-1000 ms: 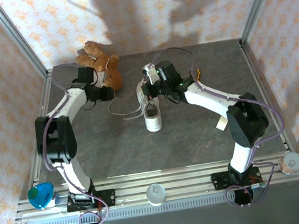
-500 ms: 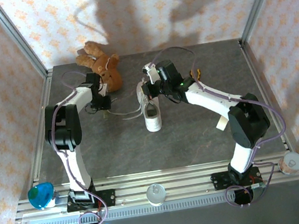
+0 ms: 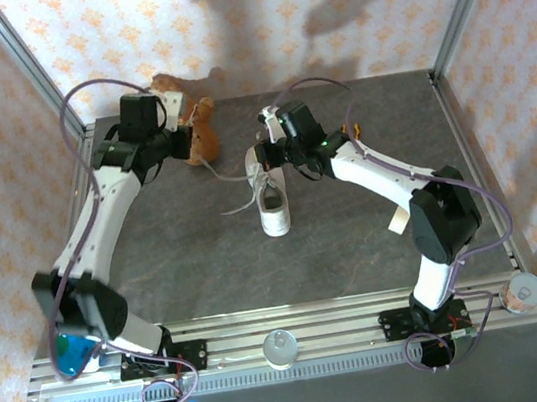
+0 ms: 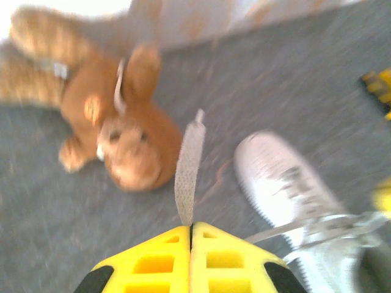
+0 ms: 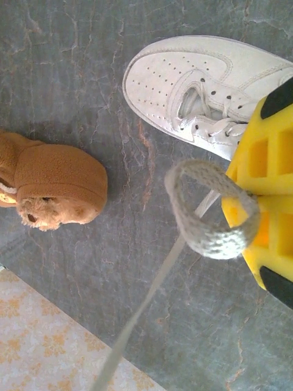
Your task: Tie the shoes
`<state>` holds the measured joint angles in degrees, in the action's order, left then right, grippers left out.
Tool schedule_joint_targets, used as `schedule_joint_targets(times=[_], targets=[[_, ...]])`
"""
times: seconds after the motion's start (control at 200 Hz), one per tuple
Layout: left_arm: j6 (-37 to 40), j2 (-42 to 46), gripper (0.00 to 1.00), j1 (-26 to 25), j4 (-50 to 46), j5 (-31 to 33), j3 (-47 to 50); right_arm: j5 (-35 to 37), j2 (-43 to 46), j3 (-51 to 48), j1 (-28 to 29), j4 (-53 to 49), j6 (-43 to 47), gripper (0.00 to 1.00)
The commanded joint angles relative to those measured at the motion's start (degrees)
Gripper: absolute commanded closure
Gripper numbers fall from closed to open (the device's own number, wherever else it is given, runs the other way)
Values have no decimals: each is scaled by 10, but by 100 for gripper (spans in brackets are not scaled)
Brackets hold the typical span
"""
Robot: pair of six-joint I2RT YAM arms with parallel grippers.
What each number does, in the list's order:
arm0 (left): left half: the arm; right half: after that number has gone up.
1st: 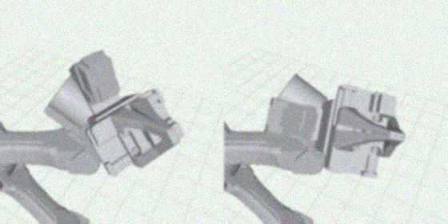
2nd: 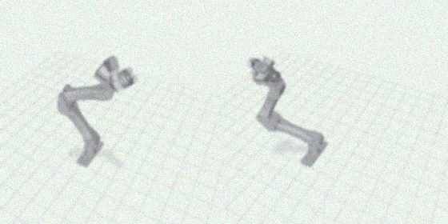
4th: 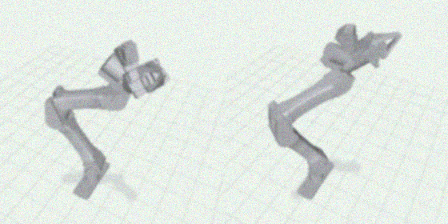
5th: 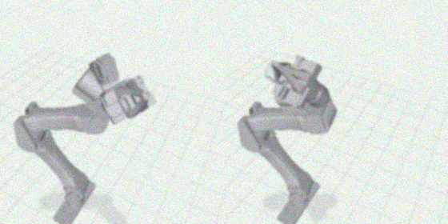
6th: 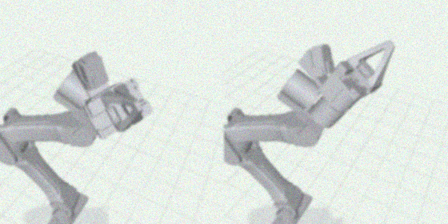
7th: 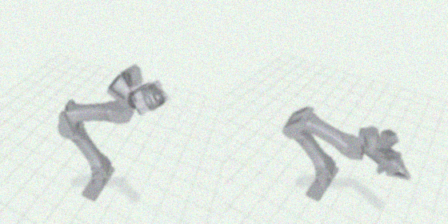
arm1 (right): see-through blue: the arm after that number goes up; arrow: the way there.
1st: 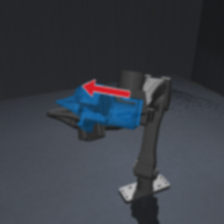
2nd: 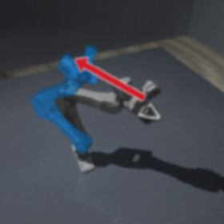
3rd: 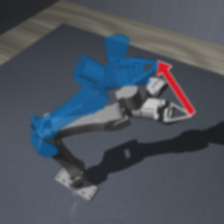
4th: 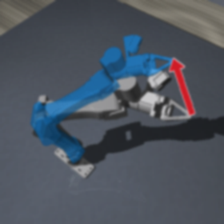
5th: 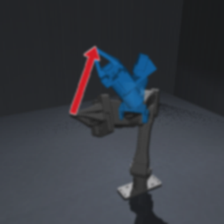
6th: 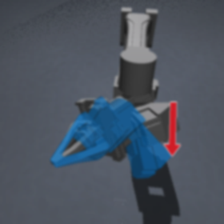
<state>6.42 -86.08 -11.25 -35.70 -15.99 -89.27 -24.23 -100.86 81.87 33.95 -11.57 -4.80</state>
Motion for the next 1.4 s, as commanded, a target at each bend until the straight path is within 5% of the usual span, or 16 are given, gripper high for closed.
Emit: schedule_joint_targets(times=[0.0, 0.315, 0.656, 0.786, 0.881, 0.991, 1.261, 1.396], targets=[[32, 29, 100, -44, -4, 20, 7, 4, -10, 36, -6, -16, -34, 100], [79, 133, 100, -221, 172, 21, 161, -45, -39, 75, -24, -39, -64, 100], [230, 37, 100, -349, 299, -27, 176, -111, -70, 104, -42, -42, -73, 100], [263, -18, 100, -359, 313, -48, 164, -132, -75, 111, -43, -48, -59, 100], [256, -44, 62, -359, 304, -19, 147, -137, -73, 110, -43, -54, -49, 100], [251, -26, 46, -358, 332, 2, 171, -138, -67, 103, -43, -59, -32, 100], [212, 69, 31, -335, 358, 49, 245, -126, -54, 93, -43, -54, -8, 100], [101, 113, 33, -273, 378, 57, 277, -136, -49, 90, -43, -47, 1, 100]])
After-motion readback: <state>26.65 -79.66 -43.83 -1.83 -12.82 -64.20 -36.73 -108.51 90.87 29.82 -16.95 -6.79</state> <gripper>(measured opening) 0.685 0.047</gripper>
